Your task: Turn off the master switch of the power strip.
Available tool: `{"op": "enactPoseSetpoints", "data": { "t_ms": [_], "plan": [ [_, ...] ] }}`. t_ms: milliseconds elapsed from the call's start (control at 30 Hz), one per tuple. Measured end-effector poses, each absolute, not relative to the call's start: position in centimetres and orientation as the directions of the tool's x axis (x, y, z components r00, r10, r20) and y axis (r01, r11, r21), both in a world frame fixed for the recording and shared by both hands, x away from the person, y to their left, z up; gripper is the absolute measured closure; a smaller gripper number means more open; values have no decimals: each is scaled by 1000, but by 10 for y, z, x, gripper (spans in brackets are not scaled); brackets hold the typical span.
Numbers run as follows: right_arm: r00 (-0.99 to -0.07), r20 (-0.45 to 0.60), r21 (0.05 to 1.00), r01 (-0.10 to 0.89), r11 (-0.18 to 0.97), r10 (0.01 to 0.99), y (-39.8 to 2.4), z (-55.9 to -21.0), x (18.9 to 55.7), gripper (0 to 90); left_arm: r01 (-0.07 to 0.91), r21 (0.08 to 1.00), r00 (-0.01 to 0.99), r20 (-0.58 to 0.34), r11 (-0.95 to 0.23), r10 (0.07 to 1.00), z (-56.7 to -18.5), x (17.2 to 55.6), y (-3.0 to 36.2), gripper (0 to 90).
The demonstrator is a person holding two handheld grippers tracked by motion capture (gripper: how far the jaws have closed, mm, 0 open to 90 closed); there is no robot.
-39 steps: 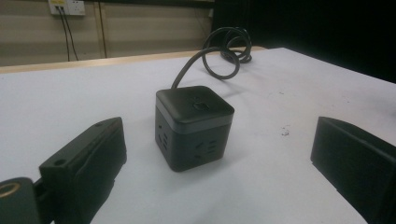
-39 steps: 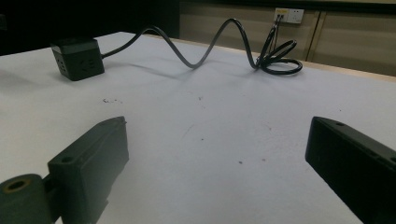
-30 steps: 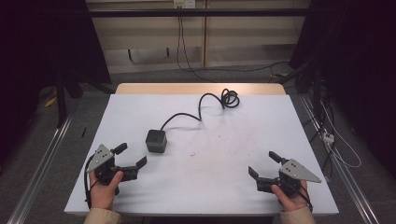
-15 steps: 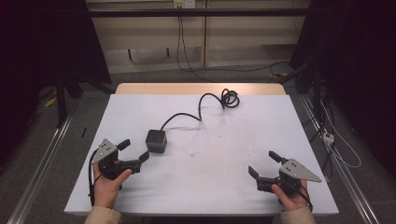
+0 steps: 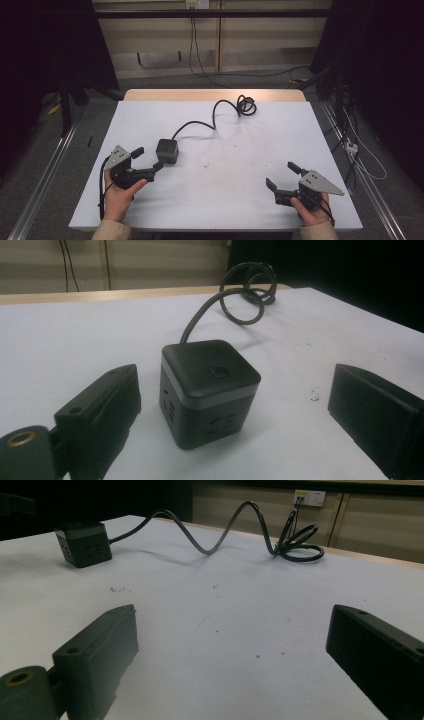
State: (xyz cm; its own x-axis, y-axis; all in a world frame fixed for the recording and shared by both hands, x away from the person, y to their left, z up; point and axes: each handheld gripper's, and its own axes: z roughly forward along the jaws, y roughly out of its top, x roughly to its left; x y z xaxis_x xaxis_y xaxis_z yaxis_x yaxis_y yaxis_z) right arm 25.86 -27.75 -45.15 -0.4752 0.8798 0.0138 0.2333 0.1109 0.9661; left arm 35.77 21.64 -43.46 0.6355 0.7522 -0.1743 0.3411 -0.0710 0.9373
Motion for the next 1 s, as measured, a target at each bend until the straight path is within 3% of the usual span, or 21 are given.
{"op": "enactPoseSetpoints", "data": {
  "t_ms": [300,567,1000],
  "plan": [
    [-476,14,967,231,110,879,-277,-451,258,60,331,940,635,-160,-80,756,-433,361,215,146],
    [-476,13,967,231,111,880,-277,-451,258,62,330,940,652,-158,-89,742,-428,364,210,332],
    [-474,11,968,227,110,880,-278,-451,259,66,317,942,628,-120,-112,769,-426,370,207,435]
  ]
}}
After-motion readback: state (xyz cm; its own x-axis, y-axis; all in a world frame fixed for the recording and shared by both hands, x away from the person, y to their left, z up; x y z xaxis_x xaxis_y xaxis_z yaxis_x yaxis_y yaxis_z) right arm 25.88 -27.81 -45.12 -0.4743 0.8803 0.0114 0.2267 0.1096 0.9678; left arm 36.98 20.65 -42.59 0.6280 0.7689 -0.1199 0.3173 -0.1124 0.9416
